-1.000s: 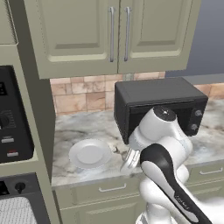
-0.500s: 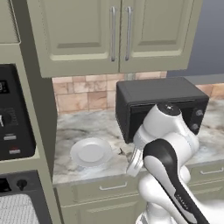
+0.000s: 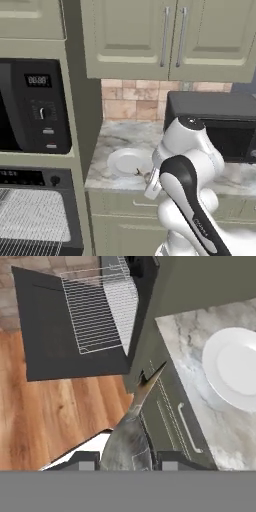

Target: Place the fish on the bottom rack of the oven, and slide the tray back inside. Close the oven door.

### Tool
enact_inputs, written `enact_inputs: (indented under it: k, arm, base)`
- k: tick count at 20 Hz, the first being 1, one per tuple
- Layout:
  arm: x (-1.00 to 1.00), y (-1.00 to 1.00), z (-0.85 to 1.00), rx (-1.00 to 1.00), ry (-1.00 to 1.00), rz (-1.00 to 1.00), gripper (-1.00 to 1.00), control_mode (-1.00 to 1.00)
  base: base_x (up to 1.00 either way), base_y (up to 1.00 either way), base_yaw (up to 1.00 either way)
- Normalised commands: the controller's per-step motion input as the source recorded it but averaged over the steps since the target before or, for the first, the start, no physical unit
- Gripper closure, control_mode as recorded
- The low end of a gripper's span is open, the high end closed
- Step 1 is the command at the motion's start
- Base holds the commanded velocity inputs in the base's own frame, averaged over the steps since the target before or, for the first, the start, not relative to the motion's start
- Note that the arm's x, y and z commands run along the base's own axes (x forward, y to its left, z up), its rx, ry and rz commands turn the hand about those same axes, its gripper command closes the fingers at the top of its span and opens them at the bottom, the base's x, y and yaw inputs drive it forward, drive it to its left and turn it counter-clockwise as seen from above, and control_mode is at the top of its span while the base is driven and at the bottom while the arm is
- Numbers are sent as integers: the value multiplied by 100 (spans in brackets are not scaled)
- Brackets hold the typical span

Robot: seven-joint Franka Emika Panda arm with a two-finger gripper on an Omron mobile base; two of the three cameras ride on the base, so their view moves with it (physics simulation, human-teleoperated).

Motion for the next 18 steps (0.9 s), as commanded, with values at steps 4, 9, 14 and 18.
enact_inputs:
  k: [4, 9, 14, 18]
  arm:
    - [0, 0, 0, 0, 0, 0, 100, 100]
    - [0, 0, 0, 0, 0, 0, 100, 100]
    - [0, 0, 0, 0, 0, 0, 100, 100]
    - [0, 0, 0, 0, 0, 0, 100, 100]
  base:
    - [-11, 13, 64]
    - [-3, 8, 65]
    - [0, 14, 62]
    - [0, 29, 55]
